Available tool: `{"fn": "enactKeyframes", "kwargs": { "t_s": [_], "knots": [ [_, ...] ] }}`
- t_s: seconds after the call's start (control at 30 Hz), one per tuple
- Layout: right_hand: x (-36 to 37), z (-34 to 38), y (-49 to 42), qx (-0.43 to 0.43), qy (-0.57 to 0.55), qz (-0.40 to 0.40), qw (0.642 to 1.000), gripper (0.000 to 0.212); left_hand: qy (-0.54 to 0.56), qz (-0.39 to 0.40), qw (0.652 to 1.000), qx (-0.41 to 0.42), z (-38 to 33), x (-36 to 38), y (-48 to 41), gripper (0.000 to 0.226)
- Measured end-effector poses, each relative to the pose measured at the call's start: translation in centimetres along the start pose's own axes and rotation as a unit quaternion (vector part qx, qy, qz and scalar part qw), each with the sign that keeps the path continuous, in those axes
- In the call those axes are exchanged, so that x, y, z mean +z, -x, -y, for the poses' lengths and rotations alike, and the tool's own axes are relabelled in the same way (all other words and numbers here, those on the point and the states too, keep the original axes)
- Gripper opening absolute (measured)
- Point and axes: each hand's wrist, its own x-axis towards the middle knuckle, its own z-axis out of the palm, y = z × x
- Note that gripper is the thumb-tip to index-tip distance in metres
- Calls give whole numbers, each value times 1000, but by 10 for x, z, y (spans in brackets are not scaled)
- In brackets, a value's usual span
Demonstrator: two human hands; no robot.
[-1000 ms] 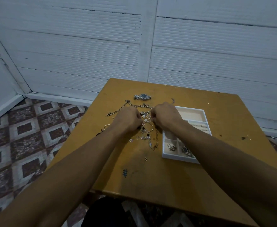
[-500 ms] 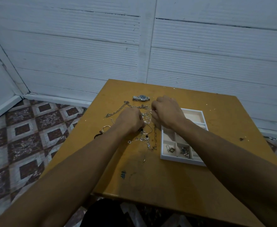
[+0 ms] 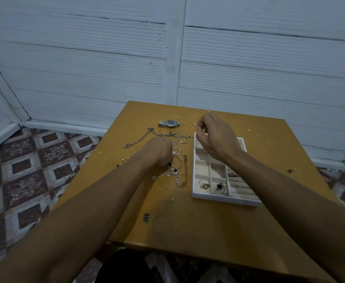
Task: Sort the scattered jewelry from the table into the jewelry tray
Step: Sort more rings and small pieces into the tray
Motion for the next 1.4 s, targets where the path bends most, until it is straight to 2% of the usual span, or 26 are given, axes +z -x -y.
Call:
{"fn": "enactKeyframes", "kwargs": {
  "t_s": [0.33,0.43,0.53,0.87,1.13,1.4],
  "knots": [
    [-12,-10,13,23,-46,26,998,8,21,0,1000,3,-6,-9,11,20],
    [-16,-19,16,46,-27,34,998,24,51,4,999,8,-4,-10,14,17],
    [-21,-25,19,42,-2,35,998,26,58,5,998,9,-1,-11,15,17],
    [-34,-25,33,75,-24,29,996,25,88,-62,994,17,-8,-36,25,21],
    [-48,-24,41,90,-28,25,995,23,185,-18,982,35,-17,-45,36,20],
    [-55,-26,48,97,-31,31,994,22,137,-17,990,15,-17,-46,39,25]
  ]
}}
